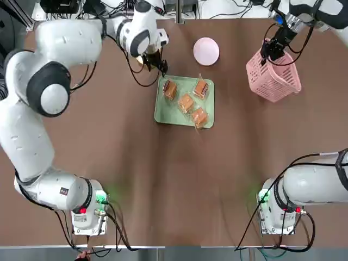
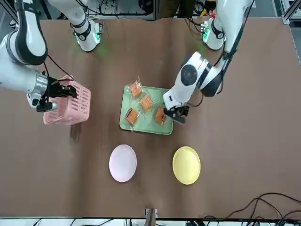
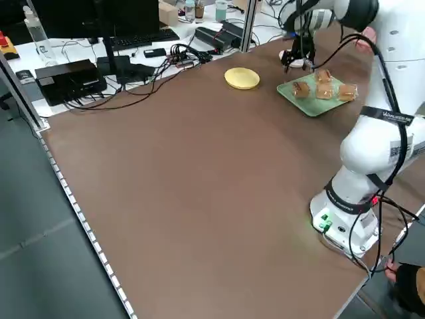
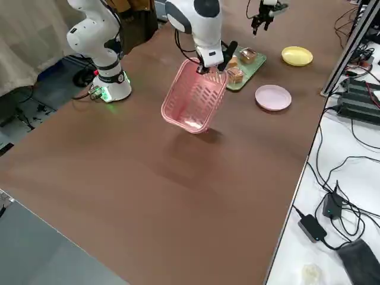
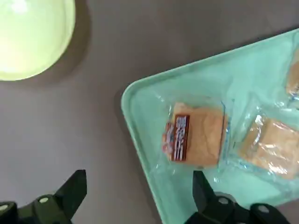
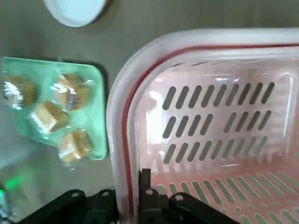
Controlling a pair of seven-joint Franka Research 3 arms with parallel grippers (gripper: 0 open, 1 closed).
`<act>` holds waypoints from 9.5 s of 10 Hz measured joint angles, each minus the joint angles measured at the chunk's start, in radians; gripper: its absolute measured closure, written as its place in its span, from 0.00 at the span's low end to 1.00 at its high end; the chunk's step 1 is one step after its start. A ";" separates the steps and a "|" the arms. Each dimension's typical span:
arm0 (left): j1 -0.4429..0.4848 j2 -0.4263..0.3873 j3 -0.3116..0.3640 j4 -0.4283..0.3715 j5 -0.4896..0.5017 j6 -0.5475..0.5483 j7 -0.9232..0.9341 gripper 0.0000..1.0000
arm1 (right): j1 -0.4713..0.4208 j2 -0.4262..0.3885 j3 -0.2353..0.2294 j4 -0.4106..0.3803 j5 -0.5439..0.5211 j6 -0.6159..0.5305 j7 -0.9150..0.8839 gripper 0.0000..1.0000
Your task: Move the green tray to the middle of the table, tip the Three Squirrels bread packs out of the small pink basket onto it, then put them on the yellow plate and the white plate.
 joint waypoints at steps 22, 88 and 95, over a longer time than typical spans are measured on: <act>-0.178 0.245 0.173 0.187 0.077 0.061 -0.236 0.28 | 0.003 -0.059 0.045 0.139 -0.222 -0.032 0.193 0.02; -0.405 0.163 0.199 0.121 -0.115 -0.410 -0.600 0.44 | -0.014 0.067 0.041 0.649 -0.353 -0.479 0.211 0.03; -0.371 0.158 0.202 0.094 -0.115 -0.365 -0.599 0.20 | -0.014 0.067 0.041 0.649 -0.353 -0.480 0.211 0.03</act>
